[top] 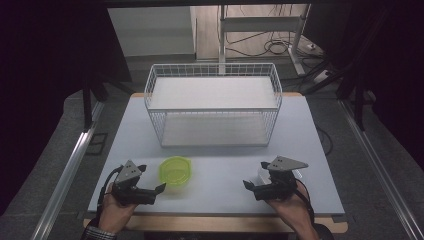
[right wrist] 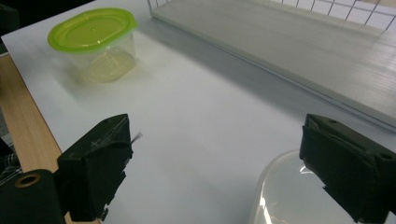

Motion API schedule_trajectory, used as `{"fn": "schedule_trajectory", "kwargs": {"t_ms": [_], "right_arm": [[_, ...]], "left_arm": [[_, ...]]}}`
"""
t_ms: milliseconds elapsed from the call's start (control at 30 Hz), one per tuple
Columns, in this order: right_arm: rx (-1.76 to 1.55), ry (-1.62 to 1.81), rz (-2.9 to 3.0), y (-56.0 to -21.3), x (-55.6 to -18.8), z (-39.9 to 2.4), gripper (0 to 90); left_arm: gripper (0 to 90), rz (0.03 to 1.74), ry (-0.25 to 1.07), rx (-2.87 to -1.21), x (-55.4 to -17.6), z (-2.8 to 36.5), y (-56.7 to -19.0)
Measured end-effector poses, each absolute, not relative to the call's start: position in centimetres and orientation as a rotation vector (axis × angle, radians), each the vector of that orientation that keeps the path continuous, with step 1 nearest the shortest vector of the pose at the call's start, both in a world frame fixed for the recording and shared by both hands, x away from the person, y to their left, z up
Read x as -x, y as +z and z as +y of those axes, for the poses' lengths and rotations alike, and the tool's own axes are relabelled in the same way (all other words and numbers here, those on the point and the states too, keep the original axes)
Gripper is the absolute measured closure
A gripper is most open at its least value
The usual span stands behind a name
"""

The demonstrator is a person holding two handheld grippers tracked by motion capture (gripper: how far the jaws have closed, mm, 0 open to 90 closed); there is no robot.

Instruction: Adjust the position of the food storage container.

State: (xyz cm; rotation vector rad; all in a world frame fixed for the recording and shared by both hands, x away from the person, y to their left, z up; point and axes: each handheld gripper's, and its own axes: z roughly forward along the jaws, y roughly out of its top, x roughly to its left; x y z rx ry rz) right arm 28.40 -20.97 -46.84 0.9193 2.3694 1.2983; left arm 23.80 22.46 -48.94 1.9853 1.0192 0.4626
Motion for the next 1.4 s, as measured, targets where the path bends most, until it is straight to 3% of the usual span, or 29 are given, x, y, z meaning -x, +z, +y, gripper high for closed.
{"fn": "schedule_trajectory", "kwargs": {"t_ms": [500,667,767,1067,1100,1233,1267,1400], "right_arm": [[-0.929,1.259,2.349,-47.3,-28.6,-21.4,12.0],[-0.917,1.246,2.352,-47.4,-28.5,-21.2,12.0],[-0.912,1.245,2.349,-47.3,-28.5,-21.1,12.0],[-0.928,1.254,2.321,-47.1,-28.6,-21.4,12.3],[-0.928,1.254,2.321,-47.1,-28.6,-21.4,12.3],[-0.928,1.254,2.323,-47.2,-28.6,-21.3,12.4],[-0.927,1.249,2.326,-47.2,-28.6,-21.2,12.4],[-0.920,1.241,2.328,-47.2,-28.5,-21.1,12.4]], "left_arm": [[4.6,1.006,0.464,-1.983,-23.8,21.9,-49.0],[10.4,0.985,0.484,-1.966,-23.5,21.8,-48.6],[17.1,0.962,0.469,-1.953,-23.3,21.5,-48.2],[51.5,0.869,0.373,-1.964,-23.8,19.4,-47.6],[51.5,0.861,0.355,-1.958,-23.9,19.2,-47.6],[68.3,0.837,0.307,-1.965,-24.6,18.1,-47.5],[76.6,0.831,0.292,-1.966,-24.9,17.9,-47.5],[86.2,0.809,0.258,-1.980,-25.6,16.9,-47.5]]}}
